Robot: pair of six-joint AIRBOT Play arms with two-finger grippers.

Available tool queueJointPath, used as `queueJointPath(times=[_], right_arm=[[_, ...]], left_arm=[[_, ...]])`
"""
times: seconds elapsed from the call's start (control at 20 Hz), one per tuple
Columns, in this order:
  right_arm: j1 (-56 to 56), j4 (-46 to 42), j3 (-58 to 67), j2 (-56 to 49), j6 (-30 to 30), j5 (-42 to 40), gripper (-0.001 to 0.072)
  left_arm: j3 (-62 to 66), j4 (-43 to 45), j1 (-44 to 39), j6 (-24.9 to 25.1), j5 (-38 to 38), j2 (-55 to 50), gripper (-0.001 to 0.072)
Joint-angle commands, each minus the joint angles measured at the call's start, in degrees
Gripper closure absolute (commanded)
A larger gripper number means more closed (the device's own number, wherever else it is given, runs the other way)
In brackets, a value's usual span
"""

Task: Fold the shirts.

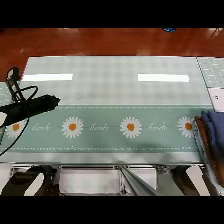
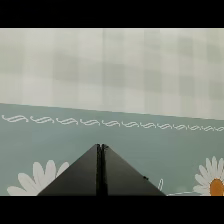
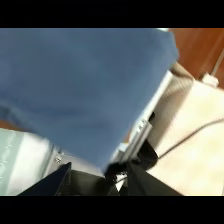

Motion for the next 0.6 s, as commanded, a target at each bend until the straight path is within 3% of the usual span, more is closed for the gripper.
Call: queueJointPath(times=[0.0,0.1,0.15,0.2,0.25,0.4,0.45,0.55], right_arm=[[-1.44,-3.52,-6.56,2.40,0.74,-0.94,0.0305],[-1.36,-1.99,-5.99,2.27,0.59,-4.98,0.0327],[-1.36,1.11,-4.81,1.81,0.31,-8.02,0.0451],[-1.36,6.64,-2.73,0.90,-0.13,-11.50,0.0628],[-1.33,14.71,-0.24,-0.39,-2.08,-14.95,0.0689],[3.89,45.31,8.74,-6.16,-5.05,-26.10,0.0689],[8.96,50.18,11.54,-8.02,-6.19,-29.03,0.0689],[23.02,51.04,16.24,-11.58,-8.44,-32.37,0.0689]], left_arm=[[-0.02,0.26,0.13,4.31,0.26,-2.60,0.0686],[0.17,0.20,1.27,4.68,3.45,-4.11,0.0686],[1.09,0.00,2.38,4.66,5.49,-4.83,0.0686],[3.30,-0.85,4.00,4.63,6.49,-5.77,0.0686],[6.54,-2.36,5.64,4.66,6.45,-6.99,0.0686],[22.62,-5.18,6.84,4.70,4.17,-12.72,0.0687],[29.59,-5.55,5.31,4.68,1.49,-15.52,0.0687],[41.62,-5.49,0.79,4.70,-4.33,-21.03,0.0687]])
